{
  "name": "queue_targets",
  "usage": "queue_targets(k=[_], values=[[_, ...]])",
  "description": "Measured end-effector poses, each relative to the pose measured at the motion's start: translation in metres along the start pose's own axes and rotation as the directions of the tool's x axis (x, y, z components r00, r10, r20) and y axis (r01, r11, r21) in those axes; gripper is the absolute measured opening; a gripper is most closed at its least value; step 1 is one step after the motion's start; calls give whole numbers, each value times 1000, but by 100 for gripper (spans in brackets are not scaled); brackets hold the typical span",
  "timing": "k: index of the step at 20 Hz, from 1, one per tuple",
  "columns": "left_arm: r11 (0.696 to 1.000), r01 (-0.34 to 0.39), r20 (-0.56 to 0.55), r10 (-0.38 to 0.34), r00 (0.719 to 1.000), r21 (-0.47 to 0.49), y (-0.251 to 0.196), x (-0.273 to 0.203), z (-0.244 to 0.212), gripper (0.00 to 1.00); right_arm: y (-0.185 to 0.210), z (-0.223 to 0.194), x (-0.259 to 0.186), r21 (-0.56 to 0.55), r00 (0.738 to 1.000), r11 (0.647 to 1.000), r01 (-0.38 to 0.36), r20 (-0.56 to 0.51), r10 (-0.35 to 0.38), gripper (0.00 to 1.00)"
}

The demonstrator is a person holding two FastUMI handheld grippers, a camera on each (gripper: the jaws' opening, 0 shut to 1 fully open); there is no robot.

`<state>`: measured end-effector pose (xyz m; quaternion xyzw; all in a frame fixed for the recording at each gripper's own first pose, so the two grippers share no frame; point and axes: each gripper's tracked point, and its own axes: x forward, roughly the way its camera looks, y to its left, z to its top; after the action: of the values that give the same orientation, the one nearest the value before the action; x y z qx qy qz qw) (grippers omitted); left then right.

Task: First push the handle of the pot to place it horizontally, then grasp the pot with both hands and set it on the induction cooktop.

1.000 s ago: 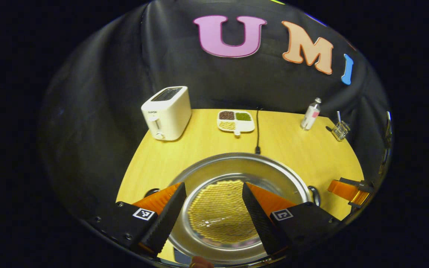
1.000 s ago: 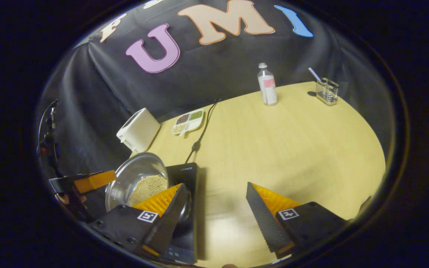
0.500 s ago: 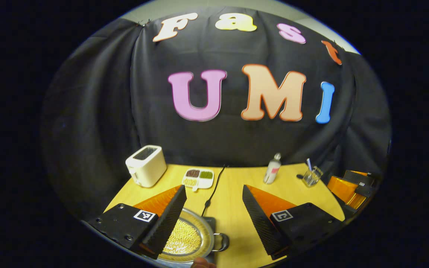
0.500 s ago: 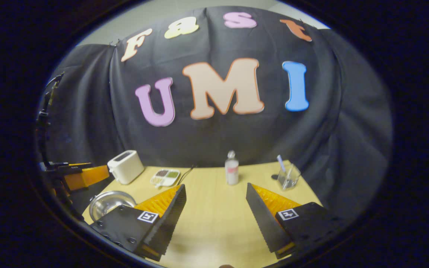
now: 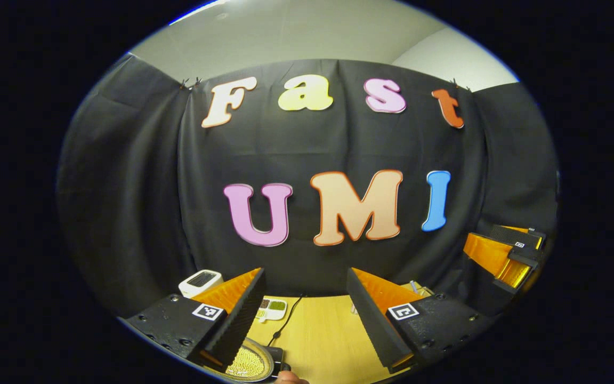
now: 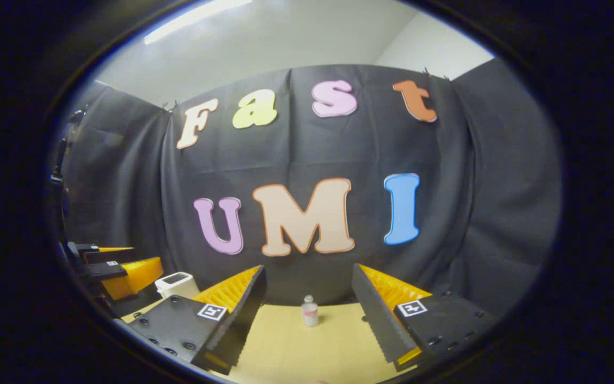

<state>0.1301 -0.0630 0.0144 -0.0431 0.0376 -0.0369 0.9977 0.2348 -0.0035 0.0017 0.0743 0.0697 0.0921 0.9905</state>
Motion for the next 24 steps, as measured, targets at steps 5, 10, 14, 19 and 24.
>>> queue_targets(k=[5,10,14,19,24], values=[[1000,21,68,-22,997,11,-20,-11,45,94,2,54,-10,-43,997,999,-23,77,27,93],[999,37,86,-39,996,19,-34,-18,54,94,4,57,-15,-50,997,998,-39,71,42,93],[999,32,89,-33,996,22,-42,-18,57,94,-1,59,-15,-45,996,998,-43,77,46,94],[999,21,81,-23,996,25,-56,-13,55,96,-20,61,-15,-53,995,998,-41,88,46,94],[1000,-6,111,3,994,23,-79,-2,57,96,-53,54,-13,-49,995,998,-31,93,36,94]])
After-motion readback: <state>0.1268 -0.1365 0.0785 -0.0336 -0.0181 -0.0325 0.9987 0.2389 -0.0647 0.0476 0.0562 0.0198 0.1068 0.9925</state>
